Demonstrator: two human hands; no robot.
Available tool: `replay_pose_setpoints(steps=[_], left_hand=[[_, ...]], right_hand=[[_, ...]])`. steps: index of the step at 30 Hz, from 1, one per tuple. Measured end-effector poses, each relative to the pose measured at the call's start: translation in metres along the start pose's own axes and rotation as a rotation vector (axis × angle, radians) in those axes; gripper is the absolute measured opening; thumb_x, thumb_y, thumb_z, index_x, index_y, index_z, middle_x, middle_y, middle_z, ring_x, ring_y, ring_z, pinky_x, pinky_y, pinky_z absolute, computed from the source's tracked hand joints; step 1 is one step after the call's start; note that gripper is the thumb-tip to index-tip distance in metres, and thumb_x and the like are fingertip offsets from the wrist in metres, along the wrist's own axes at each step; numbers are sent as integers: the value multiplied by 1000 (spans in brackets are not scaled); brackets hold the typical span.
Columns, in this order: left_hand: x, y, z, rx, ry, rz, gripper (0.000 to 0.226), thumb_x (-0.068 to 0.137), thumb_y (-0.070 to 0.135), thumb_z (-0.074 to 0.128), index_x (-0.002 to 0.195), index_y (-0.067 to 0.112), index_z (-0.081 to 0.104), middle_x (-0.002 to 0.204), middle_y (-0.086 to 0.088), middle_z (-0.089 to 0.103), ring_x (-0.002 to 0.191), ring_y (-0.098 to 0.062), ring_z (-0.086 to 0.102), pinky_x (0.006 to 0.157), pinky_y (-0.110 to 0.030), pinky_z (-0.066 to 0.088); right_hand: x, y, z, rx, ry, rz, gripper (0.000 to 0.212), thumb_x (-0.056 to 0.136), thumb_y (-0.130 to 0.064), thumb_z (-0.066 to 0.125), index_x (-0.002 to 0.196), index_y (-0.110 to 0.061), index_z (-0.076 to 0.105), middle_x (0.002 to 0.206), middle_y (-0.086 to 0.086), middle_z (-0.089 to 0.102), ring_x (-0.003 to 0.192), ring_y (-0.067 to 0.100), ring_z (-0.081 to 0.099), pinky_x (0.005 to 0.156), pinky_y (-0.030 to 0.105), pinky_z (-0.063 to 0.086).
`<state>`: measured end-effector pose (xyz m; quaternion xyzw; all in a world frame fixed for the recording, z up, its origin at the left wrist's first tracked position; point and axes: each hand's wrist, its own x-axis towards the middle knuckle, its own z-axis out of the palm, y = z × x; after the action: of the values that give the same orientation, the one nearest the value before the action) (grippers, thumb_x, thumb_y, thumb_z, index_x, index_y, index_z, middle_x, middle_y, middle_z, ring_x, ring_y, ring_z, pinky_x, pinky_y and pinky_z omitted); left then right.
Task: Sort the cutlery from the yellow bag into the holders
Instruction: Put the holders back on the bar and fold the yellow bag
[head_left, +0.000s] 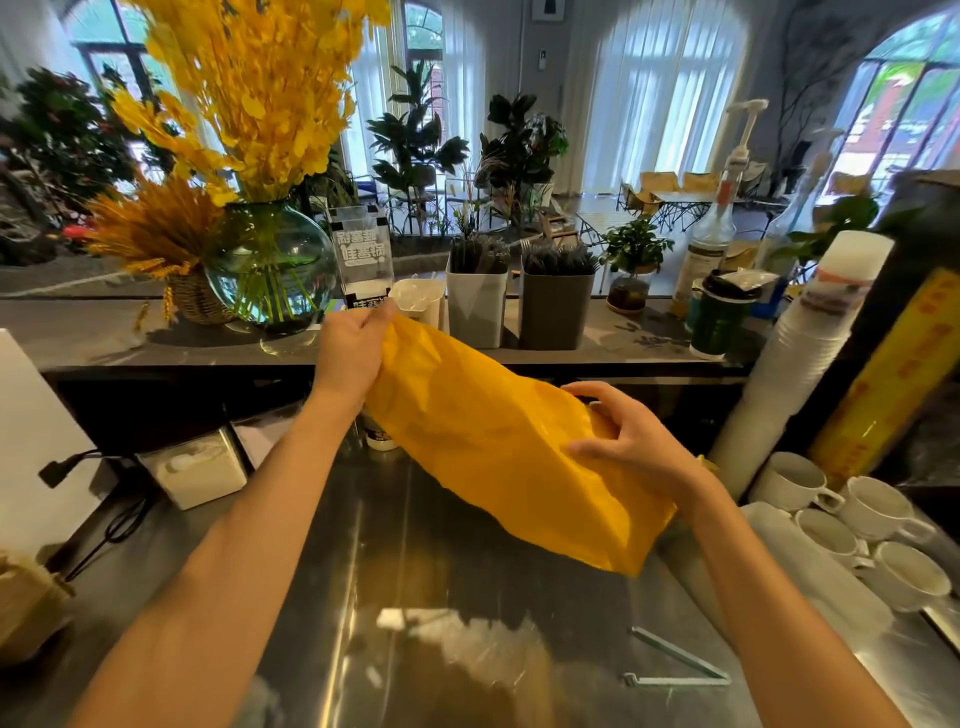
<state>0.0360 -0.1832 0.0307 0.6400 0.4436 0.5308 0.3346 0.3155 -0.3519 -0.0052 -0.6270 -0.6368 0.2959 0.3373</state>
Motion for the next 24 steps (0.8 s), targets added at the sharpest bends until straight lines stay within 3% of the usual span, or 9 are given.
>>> replay_pose_setpoints(steps=[2, 6, 9, 12, 15, 17, 20, 22, 24], left_hand=[[3, -3, -7, -2, 99, -8, 59, 101, 38, 54, 53, 9, 37, 50, 0, 26, 48, -16, 23, 57, -30, 30], [5, -9, -20, -20, 193, -29, 58, 101, 39, 55, 53, 16, 30, 52, -2, 25, 49, -15, 22, 56, -33, 22], [4, -17, -28, -7, 213, -27, 60, 99, 37, 58, 51, 17, 28, 50, -2, 24, 48, -15, 20, 54, -32, 20], [-1, -21, -31, -22, 218, -62, 61, 99, 37, 59, 51, 18, 26, 41, 10, 23, 43, -9, 18, 51, -30, 16], [-5, -23, -33, -49, 230, -79, 60, 100, 36, 58, 52, 18, 26, 37, 13, 21, 39, -6, 17, 51, -31, 15], [-6, -22, -34, -67, 231, -72, 60, 100, 35, 58, 52, 17, 26, 36, 13, 21, 39, -6, 17, 52, -31, 15], [-6, -18, -36, -59, 246, -69, 61, 99, 34, 60, 51, 17, 26, 37, 12, 21, 41, -7, 16, 52, -31, 16], [-7, -16, -40, -41, 258, -74, 61, 99, 33, 59, 51, 18, 26, 40, 12, 20, 41, -7, 16, 52, -31, 16], [-8, -15, -44, -6, 265, -85, 60, 100, 34, 58, 52, 18, 26, 46, 5, 22, 40, -7, 17, 51, -30, 16]], right_hand=[[0, 1, -1, -38, 1, 30, 49, 83, -33, 79, 120, -44, 48, 116, -23, 50, 107, 5, 54, 81, 20, 45], [-1, 4, -10, -50, 223, 49, 14, 88, -24, 75, 90, -26, 61, 96, -5, 62, 90, 13, 60, 69, 24, 49], [-2, 3, -18, -3, 326, 21, 16, 93, -23, 67, 77, -20, 66, 82, 1, 65, 78, 14, 62, 65, 24, 50], [-4, -3, -22, 125, 351, -25, 16, 98, -21, 59, 89, -24, 73, 87, -4, 68, 79, 5, 64, 65, 17, 48], [-1, -3, -24, 133, 379, -27, 23, 100, -20, 58, 120, -30, 65, 103, -5, 66, 94, 10, 63, 72, 21, 51], [1, -5, -21, 222, 417, 33, 21, 101, -22, 57, 118, -32, 60, 107, 1, 65, 97, 16, 63, 74, 28, 52], [2, -7, -18, 267, 298, 95, 6, 98, -26, 61, 104, -26, 61, 109, 5, 63, 100, 23, 62, 78, 32, 53], [-1, -8, -19, 204, 142, 99, 16, 89, -25, 72, 101, -21, 62, 107, 3, 64, 99, 21, 63, 79, 33, 55], [-4, -8, -23, 122, 122, 78, 17, 85, -26, 76, 95, -16, 66, 101, 5, 68, 94, 20, 66, 78, 34, 58]])
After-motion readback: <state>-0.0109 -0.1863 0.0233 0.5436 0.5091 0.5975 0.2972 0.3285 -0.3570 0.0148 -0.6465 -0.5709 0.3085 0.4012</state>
